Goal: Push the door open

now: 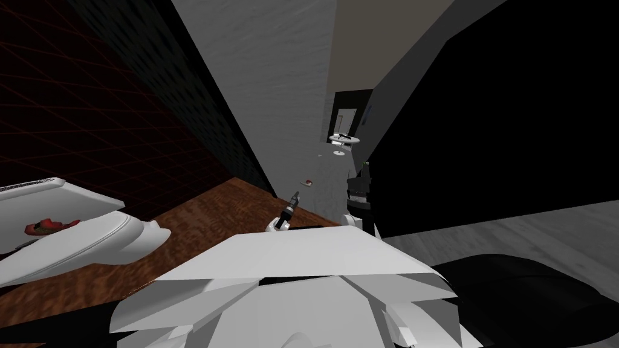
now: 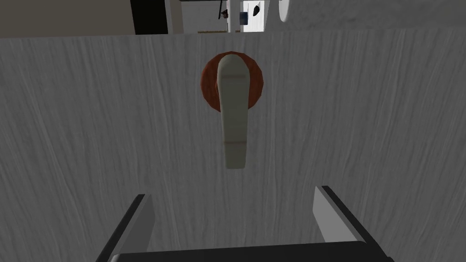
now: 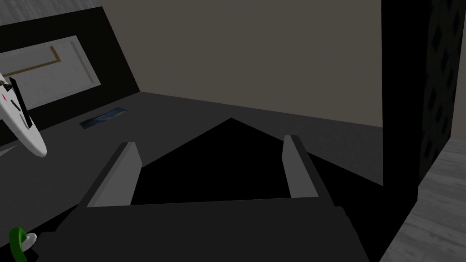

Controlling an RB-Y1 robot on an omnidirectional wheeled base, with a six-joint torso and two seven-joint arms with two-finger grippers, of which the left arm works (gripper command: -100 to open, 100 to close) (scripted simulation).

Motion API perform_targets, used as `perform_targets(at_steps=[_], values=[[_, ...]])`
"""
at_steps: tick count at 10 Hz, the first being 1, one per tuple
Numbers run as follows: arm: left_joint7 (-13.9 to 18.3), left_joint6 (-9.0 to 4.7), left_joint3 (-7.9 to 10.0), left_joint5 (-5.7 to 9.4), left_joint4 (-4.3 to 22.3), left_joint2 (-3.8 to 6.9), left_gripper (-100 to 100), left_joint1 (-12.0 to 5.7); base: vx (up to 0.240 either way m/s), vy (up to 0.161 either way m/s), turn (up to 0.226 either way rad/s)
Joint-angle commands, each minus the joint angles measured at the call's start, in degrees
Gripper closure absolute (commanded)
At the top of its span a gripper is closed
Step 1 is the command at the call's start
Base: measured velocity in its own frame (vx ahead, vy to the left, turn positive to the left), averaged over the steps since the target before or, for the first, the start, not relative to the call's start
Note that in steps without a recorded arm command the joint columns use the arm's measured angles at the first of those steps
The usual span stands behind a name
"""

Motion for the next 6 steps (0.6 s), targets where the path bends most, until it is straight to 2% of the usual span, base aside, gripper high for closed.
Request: perform_targets(at_steps=[1,4,6], values=[[-0.22,-0.11,0.23,0.12,0.22,0.89,-100,-0.03,0.14,-0.054,-0.037],[-0.53,-0.27,0.55,0.28,0.53,1.23,-100,-0.08,0.181,-0.08,-0.025],[-0.79,-0.41,0.82,0.42,0.79,0.82,-100,-0.12,0.206,-0.097,-0.027]])
